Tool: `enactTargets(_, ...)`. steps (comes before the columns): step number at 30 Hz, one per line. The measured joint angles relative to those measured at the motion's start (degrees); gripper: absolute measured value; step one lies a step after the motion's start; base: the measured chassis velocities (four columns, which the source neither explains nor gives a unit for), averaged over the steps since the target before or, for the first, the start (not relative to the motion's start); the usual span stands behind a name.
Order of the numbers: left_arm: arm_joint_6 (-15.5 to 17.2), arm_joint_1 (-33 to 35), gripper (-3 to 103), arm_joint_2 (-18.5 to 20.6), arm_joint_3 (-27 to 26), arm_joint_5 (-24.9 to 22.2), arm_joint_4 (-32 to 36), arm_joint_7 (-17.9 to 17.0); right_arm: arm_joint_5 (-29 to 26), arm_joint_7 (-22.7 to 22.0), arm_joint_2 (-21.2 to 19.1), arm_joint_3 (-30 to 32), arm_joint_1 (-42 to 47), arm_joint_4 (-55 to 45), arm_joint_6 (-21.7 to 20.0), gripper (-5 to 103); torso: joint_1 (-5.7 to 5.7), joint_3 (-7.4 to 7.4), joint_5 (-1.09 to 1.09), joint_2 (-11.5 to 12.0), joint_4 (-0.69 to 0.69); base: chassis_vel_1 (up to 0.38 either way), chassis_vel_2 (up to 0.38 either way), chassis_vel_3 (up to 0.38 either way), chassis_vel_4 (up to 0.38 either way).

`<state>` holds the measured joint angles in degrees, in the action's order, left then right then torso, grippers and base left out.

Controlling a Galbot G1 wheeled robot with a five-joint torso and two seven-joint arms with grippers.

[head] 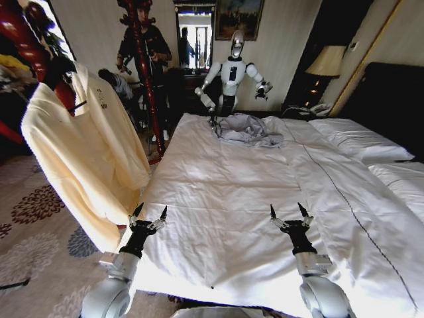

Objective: Pick up the clothes from the bed and hang them on the clothes hanger.

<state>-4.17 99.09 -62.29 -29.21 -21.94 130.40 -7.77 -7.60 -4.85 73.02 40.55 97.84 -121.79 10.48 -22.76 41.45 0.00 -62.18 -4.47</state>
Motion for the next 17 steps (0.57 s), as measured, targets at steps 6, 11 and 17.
enactTargets(6,0.0,-0.3,100,0.0,0.0,0.1,0.0,-0.2,0.0,0.0,0.0,0.0,0.0,0.0,0.0,100,-0.01,0.0,0.0,0.0,0.0,0.0,0.0,0.0,0.0)
enactTargets(11,0.0,-0.4,100,0.1,0.0,0.1,-0.1,-0.3,0.0,0.0,0.0,0.0,0.0,0.0,0.0,100,-0.01,0.0,0.0,0.0,0.0,0.0,0.0,0.0,0.0)
enactTargets(17,0.1,-0.5,100,0.1,0.0,0.0,-0.1,-0.4,0.0,0.0,0.0,0.0,0.0,0.0,0.0,100,-0.01,0.0,0.0,0.0,0.0,0.0,0.0,0.0,0.0)
